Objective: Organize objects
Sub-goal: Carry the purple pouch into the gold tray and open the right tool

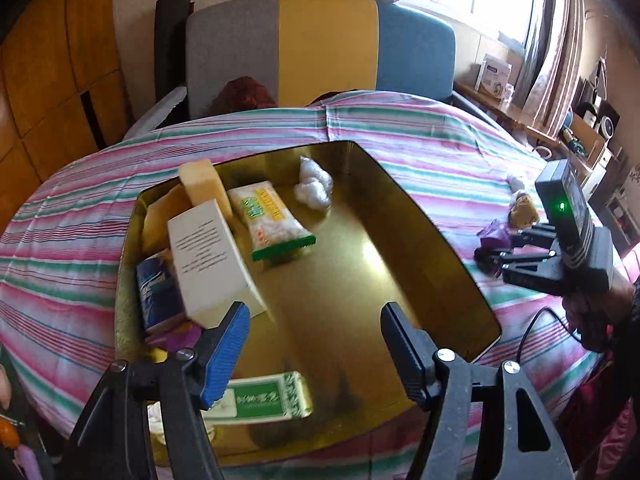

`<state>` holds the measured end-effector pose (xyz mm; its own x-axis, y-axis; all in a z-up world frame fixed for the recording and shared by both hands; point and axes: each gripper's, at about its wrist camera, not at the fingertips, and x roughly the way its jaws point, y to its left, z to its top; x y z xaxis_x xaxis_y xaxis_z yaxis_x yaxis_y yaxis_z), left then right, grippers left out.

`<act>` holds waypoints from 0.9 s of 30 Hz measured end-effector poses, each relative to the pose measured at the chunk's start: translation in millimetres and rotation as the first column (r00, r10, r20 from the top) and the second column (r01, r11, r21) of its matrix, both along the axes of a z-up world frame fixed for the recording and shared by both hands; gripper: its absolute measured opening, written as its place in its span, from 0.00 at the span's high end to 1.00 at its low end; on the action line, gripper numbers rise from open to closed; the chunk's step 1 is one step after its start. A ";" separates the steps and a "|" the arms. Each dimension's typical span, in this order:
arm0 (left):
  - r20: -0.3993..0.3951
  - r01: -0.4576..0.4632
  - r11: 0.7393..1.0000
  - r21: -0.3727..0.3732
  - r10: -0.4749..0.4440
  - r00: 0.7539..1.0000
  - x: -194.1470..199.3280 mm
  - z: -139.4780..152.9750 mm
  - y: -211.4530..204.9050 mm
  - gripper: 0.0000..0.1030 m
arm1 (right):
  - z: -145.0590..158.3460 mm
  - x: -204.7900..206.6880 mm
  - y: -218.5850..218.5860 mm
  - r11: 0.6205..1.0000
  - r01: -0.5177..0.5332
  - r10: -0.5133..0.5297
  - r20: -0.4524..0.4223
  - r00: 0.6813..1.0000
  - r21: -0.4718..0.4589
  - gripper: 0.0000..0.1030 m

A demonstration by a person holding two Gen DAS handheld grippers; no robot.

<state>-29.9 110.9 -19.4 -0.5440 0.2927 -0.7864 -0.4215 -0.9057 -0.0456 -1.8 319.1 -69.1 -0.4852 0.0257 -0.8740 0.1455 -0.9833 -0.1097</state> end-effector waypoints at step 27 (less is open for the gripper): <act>0.039 -0.114 0.989 0.093 0.111 0.993 10.3 1.9 -55.3 0.34 | -0.3 2.0 -3.8 1.000 -0.007 0.008 -0.021 1.000 0.026 0.67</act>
